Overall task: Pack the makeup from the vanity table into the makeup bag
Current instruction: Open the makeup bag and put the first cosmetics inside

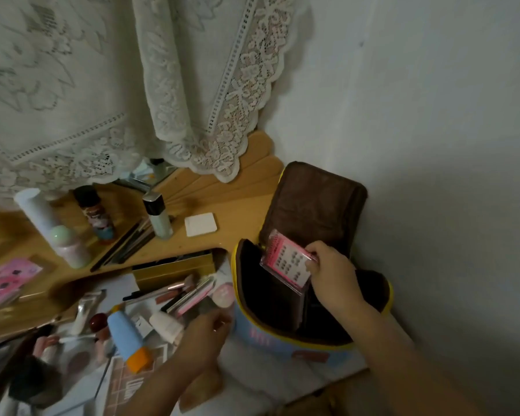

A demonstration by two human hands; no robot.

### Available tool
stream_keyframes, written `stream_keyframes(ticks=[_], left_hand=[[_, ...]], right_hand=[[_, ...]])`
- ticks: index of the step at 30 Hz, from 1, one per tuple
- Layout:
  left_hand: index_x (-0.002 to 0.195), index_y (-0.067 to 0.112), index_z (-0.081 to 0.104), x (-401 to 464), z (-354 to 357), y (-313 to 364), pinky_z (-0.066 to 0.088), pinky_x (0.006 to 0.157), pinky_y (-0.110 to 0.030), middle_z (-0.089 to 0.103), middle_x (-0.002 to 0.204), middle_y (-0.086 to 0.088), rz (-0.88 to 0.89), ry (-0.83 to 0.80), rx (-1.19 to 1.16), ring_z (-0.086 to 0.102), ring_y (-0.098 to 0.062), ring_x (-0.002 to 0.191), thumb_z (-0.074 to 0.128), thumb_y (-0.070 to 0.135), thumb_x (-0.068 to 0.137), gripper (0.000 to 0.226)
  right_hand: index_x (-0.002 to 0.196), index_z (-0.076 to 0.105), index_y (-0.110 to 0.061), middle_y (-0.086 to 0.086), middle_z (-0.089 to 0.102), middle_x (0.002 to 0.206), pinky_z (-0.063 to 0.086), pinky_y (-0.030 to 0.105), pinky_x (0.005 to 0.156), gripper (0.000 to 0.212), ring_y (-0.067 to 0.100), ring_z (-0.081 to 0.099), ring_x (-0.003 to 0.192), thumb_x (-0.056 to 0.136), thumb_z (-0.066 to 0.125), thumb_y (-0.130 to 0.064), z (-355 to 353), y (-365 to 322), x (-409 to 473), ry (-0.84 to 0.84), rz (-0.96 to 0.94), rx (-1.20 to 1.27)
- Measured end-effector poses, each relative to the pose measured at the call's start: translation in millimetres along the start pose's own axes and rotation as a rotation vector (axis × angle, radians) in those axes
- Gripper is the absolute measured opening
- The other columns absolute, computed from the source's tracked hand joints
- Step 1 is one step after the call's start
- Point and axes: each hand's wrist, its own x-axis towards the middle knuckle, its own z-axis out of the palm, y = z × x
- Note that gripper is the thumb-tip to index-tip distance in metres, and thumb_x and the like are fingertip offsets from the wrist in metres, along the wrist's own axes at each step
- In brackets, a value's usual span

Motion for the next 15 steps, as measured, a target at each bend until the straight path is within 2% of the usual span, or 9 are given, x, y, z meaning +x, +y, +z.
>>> stream_keyframes(ticks=[2,5,8,11,13,14,15], left_hand=[[0.084,0.028,0.049,17,-4,4,0.042,0.076,-0.026,0.056,0.082,0.001,0.023,0.024,0.006,0.054,-0.017,0.083,0.051,0.007,0.091,0.022],[0.086,0.027,0.05,38,-7,13,0.042,0.065,-0.01,0.059,0.083,0.008,0.099,-0.022,-0.022,0.057,-0.008,0.078,0.056,0.012,0.089,0.017],[0.091,0.027,0.049,57,-8,17,0.046,0.067,-0.011,0.061,0.091,0.008,0.108,-0.082,-0.062,0.06,-0.001,0.083,0.062,0.022,0.086,0.015],[0.089,0.033,0.044,72,-9,14,0.046,0.073,-0.016,0.059,0.092,0.011,0.111,-0.072,-0.054,0.059,-0.002,0.085,0.057,0.026,0.09,0.015],[0.086,0.033,0.044,78,-11,13,0.046,0.074,-0.017,0.058,0.089,0.012,0.119,-0.073,-0.069,0.057,0.0,0.085,0.055,0.022,0.091,0.017],[0.085,0.032,0.044,80,-12,13,0.044,0.072,-0.014,0.057,0.088,0.013,0.122,-0.083,-0.073,0.056,0.0,0.085,0.055,0.019,0.091,0.018],[0.086,0.031,0.045,82,-13,12,0.043,0.07,-0.012,0.056,0.088,0.012,0.131,-0.086,-0.07,0.056,-0.001,0.085,0.055,0.017,0.09,0.018]], right_hand=[[0.113,0.054,-0.016,0.006,0.057,0.112,0.049,0.038,0.086,0.02,0.022,0.055,0.102,0.096,0.045,-0.017,13,-1,17,-0.031,0.013,-0.062],[0.117,0.053,-0.016,0.008,0.055,0.114,0.047,0.034,0.084,0.024,0.025,0.054,0.103,0.094,0.045,-0.014,32,1,37,-0.119,0.05,-0.157],[0.114,0.053,-0.013,0.01,0.055,0.113,0.047,0.033,0.081,0.025,0.028,0.056,0.101,0.091,0.046,-0.006,52,6,51,-0.181,0.052,-0.237],[0.106,0.054,-0.011,0.01,0.059,0.107,0.044,0.03,0.071,0.02,0.027,0.059,0.096,0.089,0.047,-0.003,69,13,60,-0.207,0.068,-0.327],[0.092,0.06,-0.01,0.01,0.064,0.093,0.042,0.029,0.06,0.011,0.025,0.063,0.084,0.082,0.06,-0.006,76,13,61,-0.141,0.071,-0.399],[0.076,0.063,-0.011,0.009,0.065,0.077,0.041,0.028,0.05,0.014,0.023,0.064,0.068,0.069,0.075,-0.009,80,13,62,-0.111,0.053,-0.435],[0.057,0.06,-0.013,0.007,0.06,0.058,0.038,0.027,0.039,0.028,0.02,0.059,0.05,0.048,0.087,-0.009,84,14,62,-0.11,0.024,-0.498]])
